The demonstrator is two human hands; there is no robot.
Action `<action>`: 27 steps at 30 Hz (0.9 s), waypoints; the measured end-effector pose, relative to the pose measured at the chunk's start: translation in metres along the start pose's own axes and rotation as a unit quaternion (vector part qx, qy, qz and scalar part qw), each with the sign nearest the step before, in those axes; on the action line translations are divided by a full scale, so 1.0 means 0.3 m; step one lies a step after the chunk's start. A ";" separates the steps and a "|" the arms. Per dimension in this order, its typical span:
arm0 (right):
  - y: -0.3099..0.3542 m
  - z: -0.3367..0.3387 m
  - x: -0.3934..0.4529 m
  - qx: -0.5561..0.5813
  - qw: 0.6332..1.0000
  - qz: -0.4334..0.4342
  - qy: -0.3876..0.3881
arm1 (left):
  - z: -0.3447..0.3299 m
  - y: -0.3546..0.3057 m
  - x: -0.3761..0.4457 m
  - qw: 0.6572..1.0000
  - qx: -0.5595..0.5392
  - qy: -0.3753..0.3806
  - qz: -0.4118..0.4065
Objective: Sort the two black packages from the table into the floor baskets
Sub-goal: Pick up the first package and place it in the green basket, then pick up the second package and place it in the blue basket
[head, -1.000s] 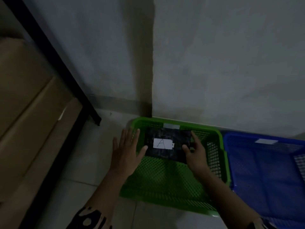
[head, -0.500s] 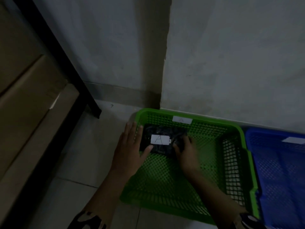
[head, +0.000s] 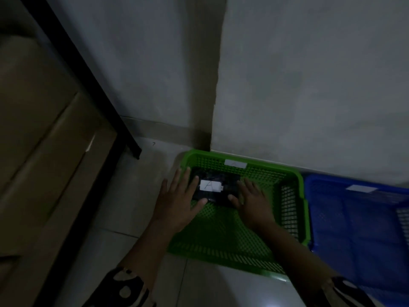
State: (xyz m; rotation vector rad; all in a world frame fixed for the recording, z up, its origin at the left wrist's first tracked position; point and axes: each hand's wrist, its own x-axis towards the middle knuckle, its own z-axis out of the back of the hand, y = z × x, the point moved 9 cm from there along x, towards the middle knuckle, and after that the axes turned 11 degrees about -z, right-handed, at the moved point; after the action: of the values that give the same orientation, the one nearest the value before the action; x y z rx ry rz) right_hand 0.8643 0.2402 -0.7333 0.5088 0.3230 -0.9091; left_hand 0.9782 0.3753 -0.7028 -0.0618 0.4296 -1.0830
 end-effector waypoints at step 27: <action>-0.081 1.914 -1.536 0.071 0.978 0.038 -0.192 | 1.852 -1.346 -0.855 0.968 0.037 -0.183 -0.170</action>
State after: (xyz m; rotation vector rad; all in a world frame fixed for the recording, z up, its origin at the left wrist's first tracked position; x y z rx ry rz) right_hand 0.6085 0.2206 -0.0428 0.4612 -0.1128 -0.9373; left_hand 0.7418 0.3172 -0.0112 -0.2727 0.0417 -1.3916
